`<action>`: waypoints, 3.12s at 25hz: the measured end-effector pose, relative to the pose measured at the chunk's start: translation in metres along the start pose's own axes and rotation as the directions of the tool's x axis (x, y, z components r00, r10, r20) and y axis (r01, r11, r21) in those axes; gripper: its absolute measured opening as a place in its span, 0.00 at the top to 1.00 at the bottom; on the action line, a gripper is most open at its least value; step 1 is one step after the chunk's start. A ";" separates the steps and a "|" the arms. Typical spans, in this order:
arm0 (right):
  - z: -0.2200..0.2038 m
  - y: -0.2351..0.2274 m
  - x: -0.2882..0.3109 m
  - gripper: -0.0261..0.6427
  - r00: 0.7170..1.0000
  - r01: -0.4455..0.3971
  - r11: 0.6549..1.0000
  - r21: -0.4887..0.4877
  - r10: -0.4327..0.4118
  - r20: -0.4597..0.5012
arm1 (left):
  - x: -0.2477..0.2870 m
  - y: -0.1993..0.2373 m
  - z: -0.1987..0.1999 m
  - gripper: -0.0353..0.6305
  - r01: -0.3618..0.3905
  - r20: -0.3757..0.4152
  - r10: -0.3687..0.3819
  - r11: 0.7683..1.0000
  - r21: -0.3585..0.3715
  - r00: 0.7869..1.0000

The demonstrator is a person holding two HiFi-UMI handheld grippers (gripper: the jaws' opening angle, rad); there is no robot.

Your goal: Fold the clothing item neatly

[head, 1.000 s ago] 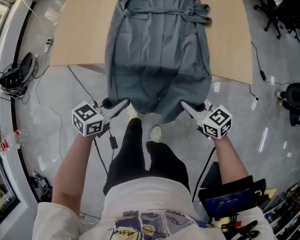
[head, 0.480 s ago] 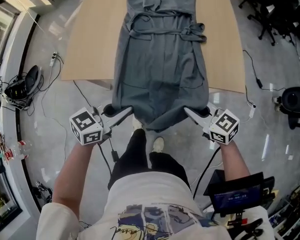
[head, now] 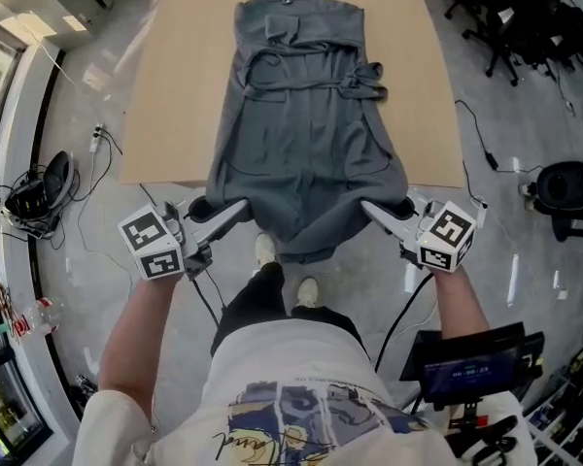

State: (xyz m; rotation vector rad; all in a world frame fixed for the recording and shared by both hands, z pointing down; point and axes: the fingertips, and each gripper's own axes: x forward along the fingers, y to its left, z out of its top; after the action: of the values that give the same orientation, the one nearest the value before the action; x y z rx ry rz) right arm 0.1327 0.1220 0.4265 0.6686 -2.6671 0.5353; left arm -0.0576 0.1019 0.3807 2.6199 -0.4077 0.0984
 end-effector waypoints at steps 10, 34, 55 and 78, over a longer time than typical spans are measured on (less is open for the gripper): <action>0.061 -0.028 0.003 0.94 0.999 0.041 0.999 -0.021 -0.041 0.024 | -0.001 0.032 0.064 0.93 0.052 0.075 -0.052 0.999 0.006 0.996; 0.146 -0.151 0.036 0.94 0.998 -0.013 0.998 -0.060 0.016 0.053 | 0.054 0.129 0.158 0.93 -0.010 0.112 0.009 1.000 0.009 0.994; 0.192 -0.288 0.072 0.94 0.995 -0.049 0.999 -0.022 0.051 0.080 | 0.090 0.251 0.208 0.93 -0.093 0.138 0.099 0.994 -0.048 0.985; 0.191 -0.440 0.119 0.94 0.995 0.026 0.994 0.102 -0.036 0.098 | 0.129 0.392 0.214 0.93 -0.177 0.050 0.184 0.975 -0.133 0.982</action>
State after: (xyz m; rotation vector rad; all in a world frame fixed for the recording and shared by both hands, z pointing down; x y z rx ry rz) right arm 0.2122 -0.3657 0.4287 0.7836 -2.7315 0.6481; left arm -0.0538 -0.3629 0.3874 2.4605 -0.6524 0.0489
